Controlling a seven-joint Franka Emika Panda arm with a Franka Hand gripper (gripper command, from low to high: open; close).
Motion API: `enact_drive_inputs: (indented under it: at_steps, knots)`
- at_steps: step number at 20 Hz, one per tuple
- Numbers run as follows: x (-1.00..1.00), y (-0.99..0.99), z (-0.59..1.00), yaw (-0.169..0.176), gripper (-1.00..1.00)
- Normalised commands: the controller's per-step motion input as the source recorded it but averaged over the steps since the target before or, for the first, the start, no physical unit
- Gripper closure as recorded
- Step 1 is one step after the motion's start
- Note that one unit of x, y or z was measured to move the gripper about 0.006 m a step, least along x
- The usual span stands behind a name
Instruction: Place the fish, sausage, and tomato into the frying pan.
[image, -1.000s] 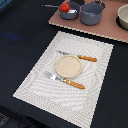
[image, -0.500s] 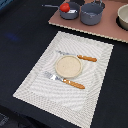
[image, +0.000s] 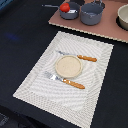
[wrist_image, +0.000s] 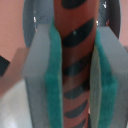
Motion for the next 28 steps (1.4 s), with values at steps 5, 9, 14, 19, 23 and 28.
enact_drive_inputs:
  at_steps: [5,9,14,19,23,28]
  knots:
    - [0.25,0.12,0.07,0.166,1.0]
    - [0.41,0.06,0.25,0.188,1.0]
    - [0.45,0.05,0.24,0.184,1.0]
    - [0.51,0.0,0.09,0.094,1.0]
    - [0.58,0.02,0.05,0.0,1.0]
    - [0.61,0.08,0.04,-0.001,1.0]
